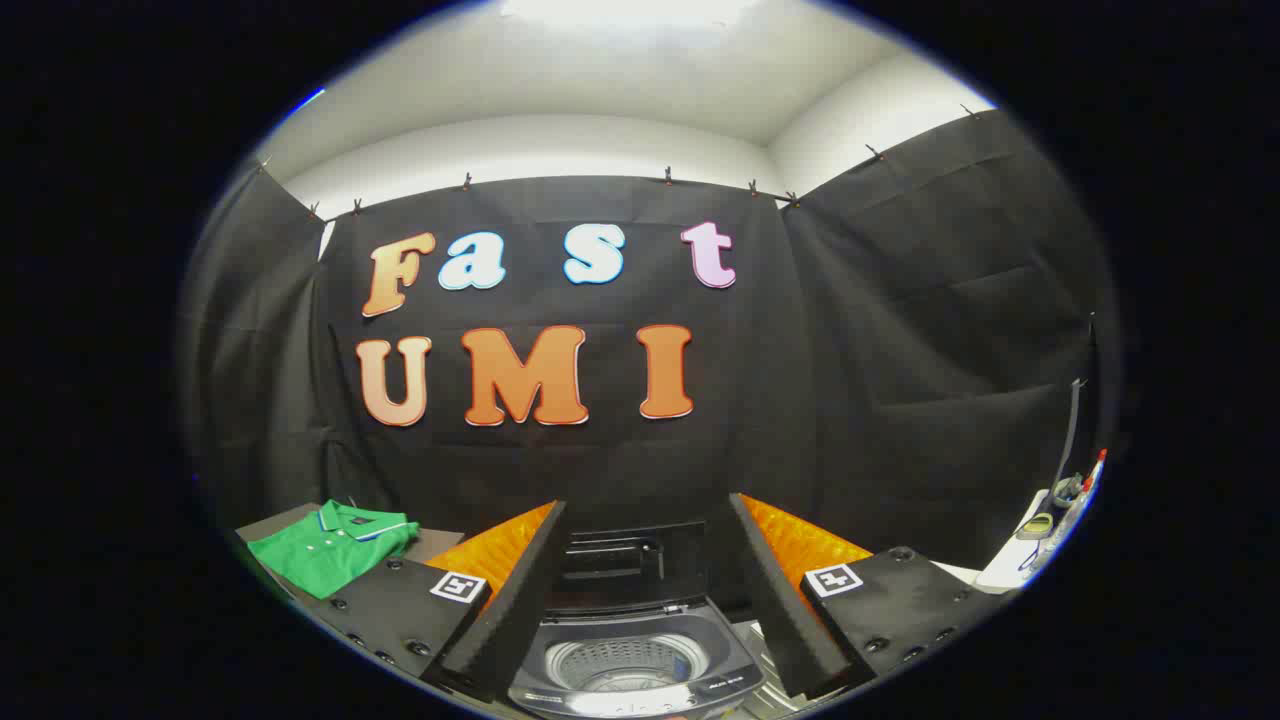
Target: Put the clothes into the washing machine and then close the washing machine lid.
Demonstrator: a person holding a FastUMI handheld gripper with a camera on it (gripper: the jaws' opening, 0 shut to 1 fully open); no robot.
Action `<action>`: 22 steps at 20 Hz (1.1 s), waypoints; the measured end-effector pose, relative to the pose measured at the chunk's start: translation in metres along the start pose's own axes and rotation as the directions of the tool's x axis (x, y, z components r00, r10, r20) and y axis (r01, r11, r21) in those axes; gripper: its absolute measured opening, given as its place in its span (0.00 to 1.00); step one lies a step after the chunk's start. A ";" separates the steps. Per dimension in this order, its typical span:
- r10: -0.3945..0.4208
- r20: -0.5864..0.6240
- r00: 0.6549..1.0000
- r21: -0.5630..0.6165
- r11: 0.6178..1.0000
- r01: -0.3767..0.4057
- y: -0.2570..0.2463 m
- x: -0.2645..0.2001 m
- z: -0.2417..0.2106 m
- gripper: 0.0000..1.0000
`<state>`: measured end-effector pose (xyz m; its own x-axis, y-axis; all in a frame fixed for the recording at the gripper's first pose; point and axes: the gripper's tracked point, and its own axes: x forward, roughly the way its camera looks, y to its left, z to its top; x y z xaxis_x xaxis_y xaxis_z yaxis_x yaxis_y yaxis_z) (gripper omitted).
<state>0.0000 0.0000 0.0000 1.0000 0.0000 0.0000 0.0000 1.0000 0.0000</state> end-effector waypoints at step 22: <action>-0.047 -0.005 0.999 0.011 0.999 0.047 0.003 -0.025 0.016 1.00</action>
<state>-0.0249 0.0035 0.0160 0.9989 -0.0468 -0.0054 0.0468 0.9988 0.0115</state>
